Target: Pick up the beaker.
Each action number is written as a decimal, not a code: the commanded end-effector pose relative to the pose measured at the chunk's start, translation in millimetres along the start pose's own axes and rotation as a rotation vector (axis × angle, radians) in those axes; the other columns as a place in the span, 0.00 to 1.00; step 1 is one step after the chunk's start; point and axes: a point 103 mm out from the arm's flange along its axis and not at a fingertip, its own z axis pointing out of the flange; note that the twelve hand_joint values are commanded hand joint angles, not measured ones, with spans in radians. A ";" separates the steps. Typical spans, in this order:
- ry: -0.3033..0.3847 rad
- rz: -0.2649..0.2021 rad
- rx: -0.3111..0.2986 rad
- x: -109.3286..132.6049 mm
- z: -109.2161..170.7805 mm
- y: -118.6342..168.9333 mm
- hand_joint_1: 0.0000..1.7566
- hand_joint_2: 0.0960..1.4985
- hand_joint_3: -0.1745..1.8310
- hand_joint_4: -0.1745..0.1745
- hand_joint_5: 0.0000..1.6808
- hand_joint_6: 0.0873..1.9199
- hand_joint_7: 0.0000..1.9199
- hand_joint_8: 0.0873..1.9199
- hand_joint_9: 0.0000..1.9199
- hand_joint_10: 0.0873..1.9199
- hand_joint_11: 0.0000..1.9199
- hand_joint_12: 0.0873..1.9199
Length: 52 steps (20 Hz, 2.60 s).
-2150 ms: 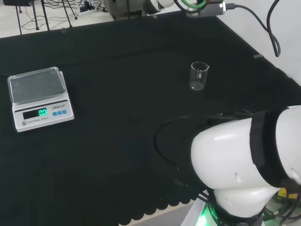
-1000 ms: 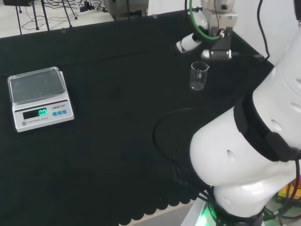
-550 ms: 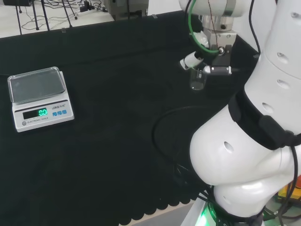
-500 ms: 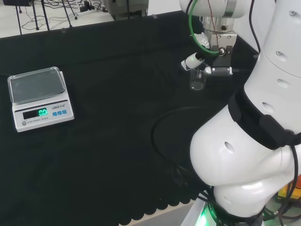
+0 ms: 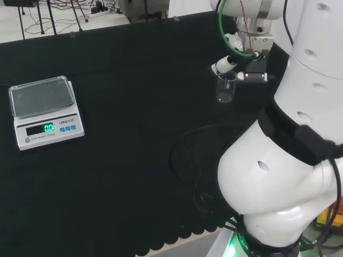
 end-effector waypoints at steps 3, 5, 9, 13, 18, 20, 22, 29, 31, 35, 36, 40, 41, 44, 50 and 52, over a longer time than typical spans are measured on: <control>0.026 0.008 0.057 -15.0 56.1 60.6 0.38 0.45 0.20 0.62 0.04 0.00 0.00 0.32 0.04 0.43 0.00 0.52; 0.022 0.015 0.062 -17.9 57.9 63.8 0.38 0.45 0.20 0.62 0.04 0.00 0.00 0.32 0.04 0.43 0.00 0.52; 0.017 0.024 0.065 -20.6 60.2 69.2 0.38 0.45 0.20 0.62 0.05 0.00 0.00 0.32 0.04 0.43 0.00 0.52; -0.002 0.036 0.064 -10.1 67.1 77.1 0.38 0.45 0.20 0.62 0.05 0.00 0.00 0.32 0.04 0.43 0.00 0.52; 0.004 0.038 0.070 -24.7 66.9 77.9 0.38 0.45 0.20 0.62 0.05 0.00 0.00 0.32 0.04 0.43 0.00 0.51; -0.001 0.041 0.077 -33.1 68.3 77.2 0.38 0.45 0.20 0.62 0.05 0.00 0.00 0.32 0.04 0.43 0.00 0.51; -0.007 0.046 0.082 -37.4 70.5 78.4 0.38 0.45 0.20 0.62 0.05 0.00 0.00 0.32 0.04 0.43 0.00 0.51; -0.009 0.062 0.100 -42.9 80.3 84.3 0.38 0.45 0.20 0.62 0.05 0.00 0.00 0.32 0.04 0.43 0.00 0.51; -0.014 0.063 0.107 -45.4 82.4 85.1 0.38 0.45 0.20 0.62 0.05 0.00 0.00 0.32 0.04 0.43 0.00 0.51; -0.025 0.064 0.113 -43.2 89.1 88.0 0.40 0.46 0.21 0.62 0.08 0.00 0.01 0.33 0.06 0.43 0.00 0.57; -0.030 0.065 0.111 -41.9 90.4 88.6 0.42 0.47 0.21 0.62 0.11 0.00 0.03 0.33 0.08 0.43 0.00 0.62; -0.035 0.068 0.090 -34.7 93.2 91.3 0.52 0.44 0.34 0.61 0.23 0.00 0.12 0.38 0.25 0.40 0.12 0.74; -0.035 0.068 0.083 -33.7 93.1 91.6 0.54 0.43 0.38 0.61 0.24 0.09 0.15 0.40 0.30 0.39 0.19 0.71; -0.031 0.067 0.064 -31.1 92.3 92.4 0.59 0.41 0.47 0.58 0.21 0.44 0.24 0.46 0.43 0.39 0.37 0.64; -0.023 0.070 0.049 -22.9 93.8 96.2 0.64 0.44 0.52 0.38 0.30 0.68 0.34 0.65 0.52 0.50 0.56 0.54; -0.015 0.071 0.042 -19.5 94.0 97.4 0.61 0.59 0.38 0.24 0.39 0.72 0.34 0.67 0.53 0.52 0.58 0.52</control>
